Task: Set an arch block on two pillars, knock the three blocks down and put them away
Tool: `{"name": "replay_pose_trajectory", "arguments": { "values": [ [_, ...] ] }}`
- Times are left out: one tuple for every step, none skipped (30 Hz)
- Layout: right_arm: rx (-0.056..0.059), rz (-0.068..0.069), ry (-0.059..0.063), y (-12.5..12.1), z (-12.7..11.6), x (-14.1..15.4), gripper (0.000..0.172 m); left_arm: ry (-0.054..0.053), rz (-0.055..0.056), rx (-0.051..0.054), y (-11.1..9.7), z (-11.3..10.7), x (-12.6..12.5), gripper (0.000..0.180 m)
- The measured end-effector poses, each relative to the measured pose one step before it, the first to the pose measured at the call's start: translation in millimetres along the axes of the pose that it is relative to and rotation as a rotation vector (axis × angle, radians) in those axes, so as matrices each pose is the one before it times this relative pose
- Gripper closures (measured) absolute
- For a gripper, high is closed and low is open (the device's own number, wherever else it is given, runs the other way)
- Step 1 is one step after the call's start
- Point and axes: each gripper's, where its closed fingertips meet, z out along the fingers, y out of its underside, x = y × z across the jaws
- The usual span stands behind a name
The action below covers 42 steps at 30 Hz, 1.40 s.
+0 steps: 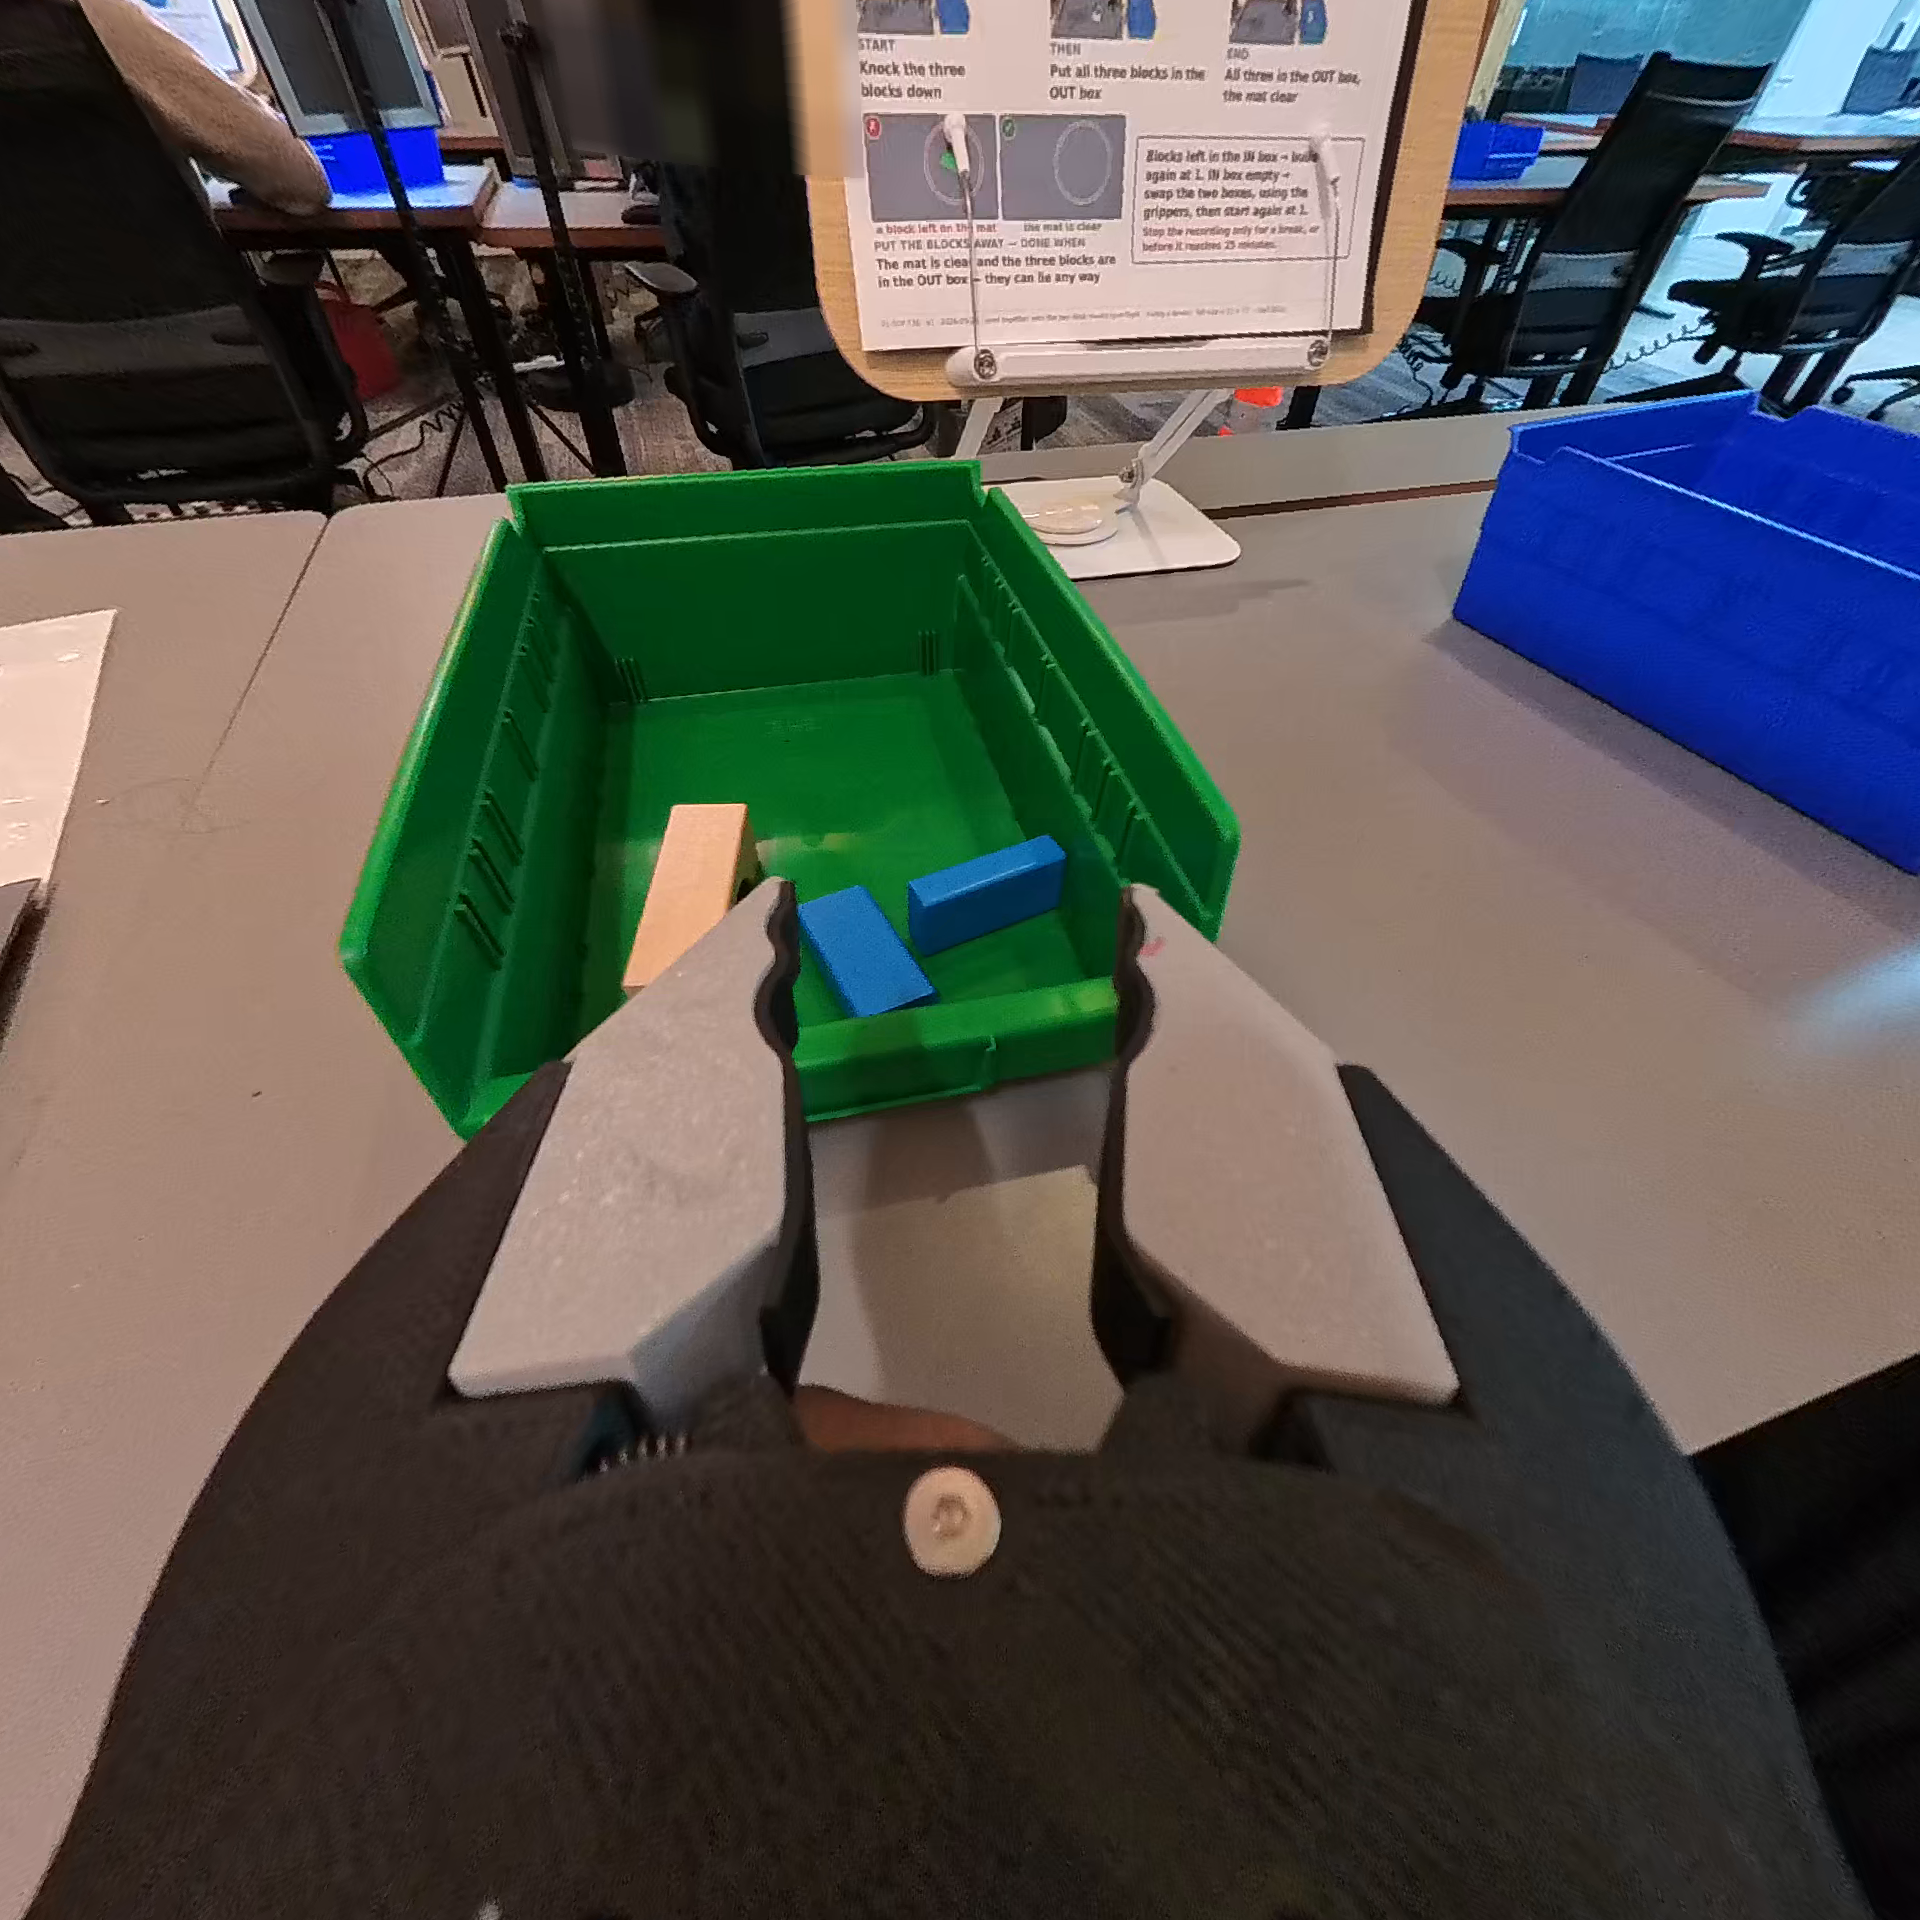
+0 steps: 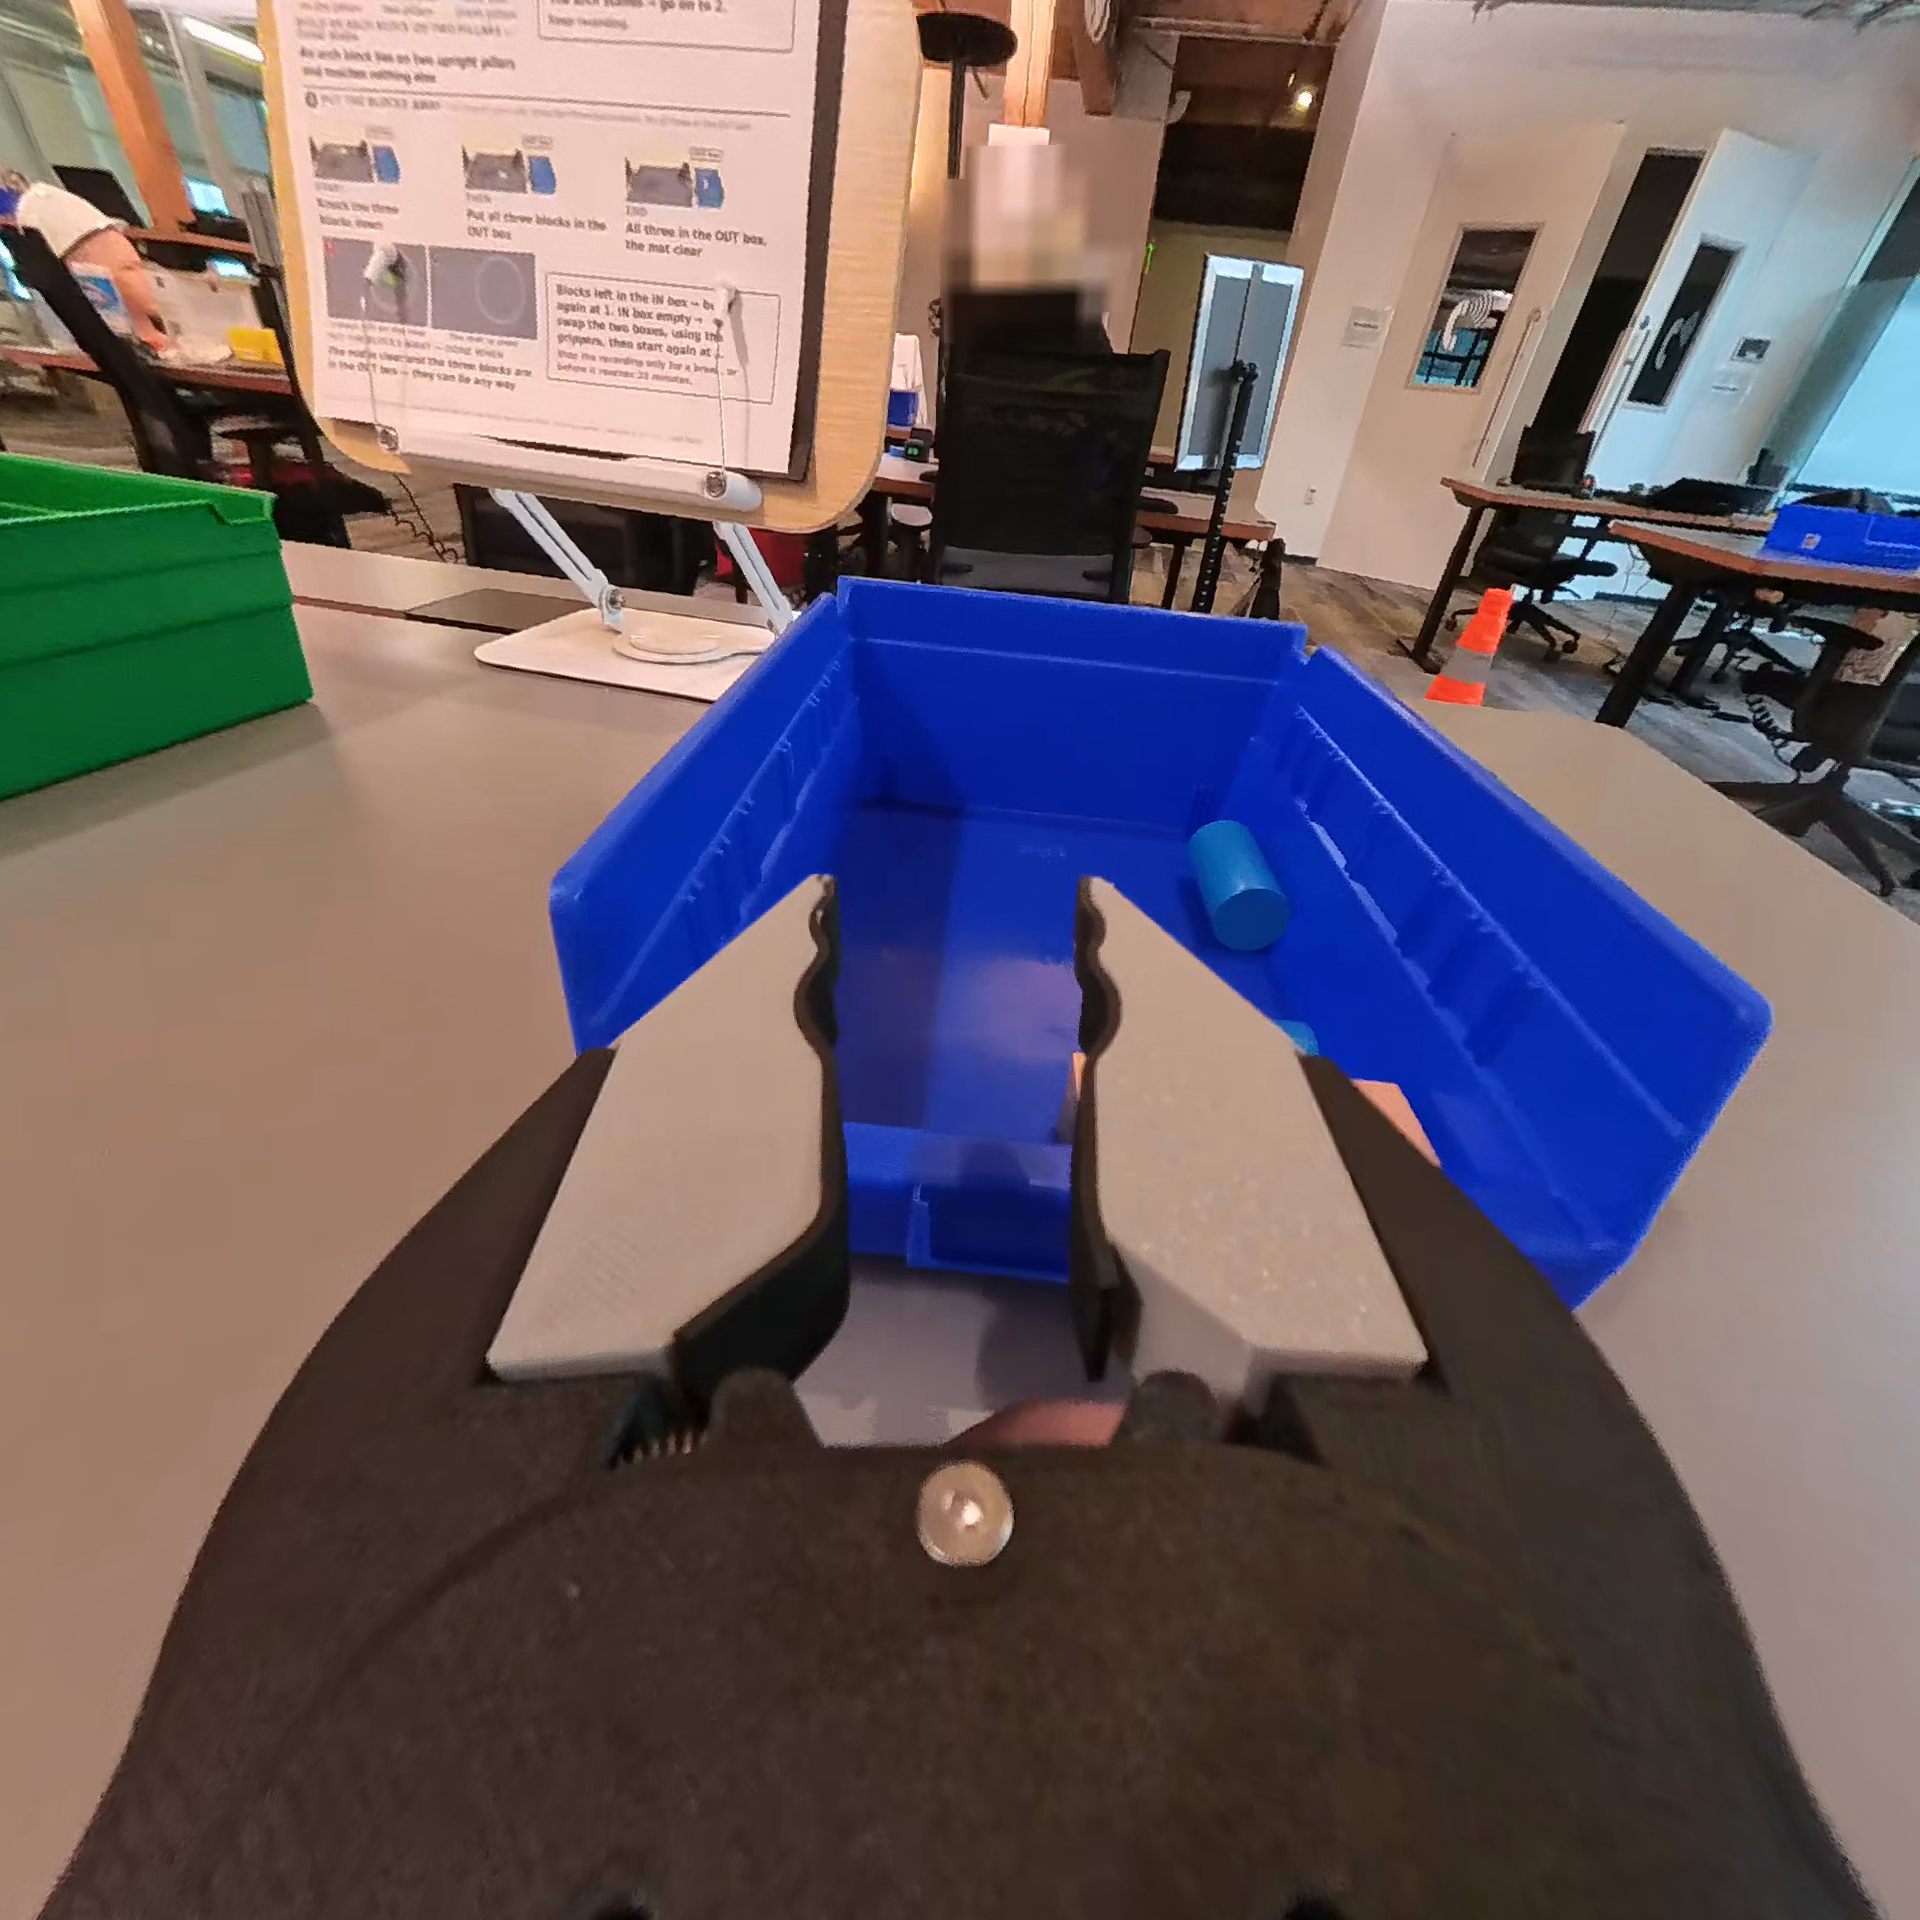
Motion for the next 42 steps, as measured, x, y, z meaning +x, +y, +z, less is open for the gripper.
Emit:
{"name": "replay_pose_trajectory", "arguments": {
  "values": [
    [-0.0069, 0.0034, -0.0036, 0.96, 0.75, -0.09, 0.128, -0.0032, -0.0038, 0.0025, -0.44, -1.13, -1.73, 0.121],
    [-0.0068, 0.0013, -0.0033, 0.82, 0.68, -0.2, 0.128, -0.0028, -0.0064, 0.0044, -0.83, -1.37, -1.8, 0.121],
    [-0.0069, -0.0005, -0.0021, 0.9, 0.72, -0.3, 0.128, -0.0032, -0.0083, 0.0044, -0.88, -1.28, -2.08, 0.121],
    [-0.0066, -0.0017, -0.0018, 0.83, 0.67, -0.39, 0.128, -0.005, -0.0091, 0.0039, -0.77, -1.16, -2.22, 0.121],
    [-0.0059, -0.0015, -0.0007, 0.73, 0.63, -0.26, 0.127, -0.0086, -0.0098, 0.0033, -0.58, -0.91, -2.89, 0.121],
    [-0.0056, -0.0007, -0.0013, 0.71, 0.52, -0.21, 0.127, -0.0129, -0.0109, 0.002, -0.25, -0.5, -3.47, 0.122],
    [-0.0065, 0.0003, -0.0028, 0.82, 0.74, -0.36, 0.126, -0.0141, -0.0113, 0.0011, 0.07, -0.16, -3.63, 0.122],
    [-0.0076, 0.0014, -0.0033, 0.98, 0.72, -0.19, 0.126, -0.0104, -0.011, 0.0009, 0.3, 0.25, -2.84, 0.121],
    [-0.0071, 0.0013, -0.0034, 0.89, 0.77, -0.29, 0.125, -0.0009, -0.0085, -0.0005, 0.43, 0.53, -0.85, 0.119],
    [-0.0028, 0.0001, -0.0021, 0.35, 0.21, -0.34, 0.123, 0.0076, -0.0042, -0.0042, 1.07, 0.91, 0.98, 0.118],
    [0.0082, -0.0028, -0.0007, -1.04, -0.77, -0.41, 0.122, 0.0071, 0.001, -0.0094, 1.91, 1.17, 1.38, 0.117],
    [0.0169, -0.0063, -0.0021, -2.18, -1.71, -0.89, 0.123, 0.0005, 0.007, -0.0124, 2.38, 1.36, 0.84, 0.115],
    [0.0173, -0.0092, -0.005, -2.13, -1.88, -1.75, 0.123, -0.0065, 0.0119, -0.0115, 2.34, 1.49, -0.07, 0.113],
    [0.0112, -0.0085, -0.0021, -1.4, -1.29, -1.35, 0.124, -0.0107, 0.0145, -0.0094, 2.08, 1.36, -0.74, 0.113],
    [0.0006, -0.0049, 0.0048, -0.09, -0.29, -0.15, 0.124, -0.0136, 0.014, -0.0087, 2.08, 1.18, -1.53, 0.112],
    [-0.0086, -0.0007, 0.0073, 1.08, 0.66, 0.65, 0.123, -0.0173, 0.0116, -0.0099, 2.35, 1.24, -2.5, 0.112],
    [-0.0121, 0.002, 0.0007, 1.59, 1.04, 0.13, 0.122, -0.0226, 0.0104, -0.012, 2.96, 1.22, -3.75, 0.112],
    [-0.0114, 0.0037, -0.0024, 1.42, 1.12, -0.01, 0.121, -0.0232, 0.0096, -0.0136, 3.44, 1.54, -4.11, 0.112],
    [-0.0076, 0.0036, -0.0011, 1.02, 0.79, 0.18, 0.121, -0.0136, 0.0057, -0.0131, 3.51, 1.79, -2.85, 0.112],
    [-0.0043, 0.0029, -0.0012, 0.57, 0.54, 0.05, 0.121, -0.0023, -0.002, -0.0104, 2.95, 1.94, -1.3, 0.112],
    [-0.0032, 0.002, -0.0001, 0.43, 0.33, 0.23, 0.121, 0.0025, -0.0094, -0.007, 2.34, 1.9, -0.76, 0.111],
    [-0.0027, 0.0003, -0.0003, 0.32, 0.32, -0.08, 0.121, 0.0017, -0.0113, -0.0051, 1.83, 1.8, -0.94, 0.111],
    [-0.0019, -0.0011, -0.0004, 0.2, 0.21, -0.23, 0.12, -0.0013, -0.0078, -0.0057, 1.83, 1.62, -1.18, 0.111],
    [0.0027, -0.0028, -0.0022, -0.27, -0.34, -0.6, 0.12, -0.0036, -0.0035, -0.0063, 1.77, 1.35, -1.16, 0.11],
    [0.014, -0.0048, -0.0047, -1.82, -1.42, -1.19, 0.12, -0.0033, -0.0007, -0.0068, 1.68, 1.15, -0.88, 0.109],
    [0.024, -0.006, -0.0108, -3.16, -2.4, -2.44, 0.12, -0.0011, 0.0003, -0.0084, 1.62, 0.66, -0.38, 0.108],
    [0.0309, -0.0065, -0.0288, -4.4, -2.96, -5.23, 0.121, -0.0001, 0.0003, -0.0091, 1.52, 0.53, -0.25, 0.106],
    [0.0271, -0.0076, -0.0359, -4.15, -2.76, -6.4, 0.123, -0.0017, 0.0002, -0.0046, 0.74, 0.19, -0.64, 0.105],
    [0.0201, -0.0074, -0.0258, -3.43, -1.87, -5.15, 0.124, -0.0033, -0.0004, 0.0018, -0.08, -0.03, -1.0, 0.105],
    [0.0133, -0.0085, -0.0318, -2.68, -0.63, -6.35, 0.125, -0.0032, -0.0008, 0.003, -0.24, 0.03, -1.06, 0.105],
    [-0.0006, -0.0074, -0.0256, -0.36, 0.38, -5.6, 0.127, -0.0022, -0.0019, 0.0, 0.17, 0.35, -0.95, 0.105],
    [-0.004, -0.0089, -0.0106, 0.37, 0.83, -3.64, 0.126, -0.0002, -0.0033, -0.0019, 0.46, 0.68, -0.54, 0.105],
    [-0.0048, -0.0121, -0.0084, 0.58, 1.06, -3.55, 0.127, 0.0019, -0.0043, -0.0013, 0.5, 0.93, -0.01, 0.105],
    [-0.0077, -0.013, -0.0075, 1.01, 1.24, -3.47, 0.127, 0.0039, -0.0037, -0.0014, 0.47, 1.01, 0.72, 0.105],
    [-0.0044, -0.0148, -0.0055, 0.69, 0.77, -3.13, 0.127, 0.0058, -0.0016, -0.0037, 0.8, 1.1, 1.5, 0.105],
    [0.0026, -0.017, -0.0039, -0.54, 0.05, -2.83, 0.127, 0.0061, -0.0001, -0.0045, 0.83, 1.24, 1.9, 0.106],
    [0.008, -0.0159, -0.0019, -1.37, -0.55, -2.24, 0.127, 0.0071, 0.0008, -0.0024, 0.57, 1.36, 2.8, 0.108],
    [0.0103, -0.0073, -0.0064, -1.57, -0.71, -2.32, 0.128, 0.0101, 0.0034, -0.0012, 0.37, 1.33, 3.97, 0.109],
    [0.0078, 0.0013, -0.0176, -1.06, -0.18, -3.27, 0.129, 0.012, 0.0074, -0.0033, 0.6, 1.64, 4.86, 0.11],
    [0.0036, 0.0043, -0.0233, -0.4, -0.02, -3.57, 0.129, 0.013, 0.0112, -0.007, 0.96, 1.71, 5.15, 0.111],
    [0.0052, 0.0043, -0.0212, -0.87, -0.23, -2.93, 0.129, 0.0184, 0.016, -0.0103, 1.45, 1.59, 6.04, 0.111],
    [0.0119, 0.0069, -0.0282, -1.66, -0.82, -3.82, 0.129, 0.0247, 0.0196, -0.0126, 1.74, 1.14, 6.5, 0.111]
  ]
}}
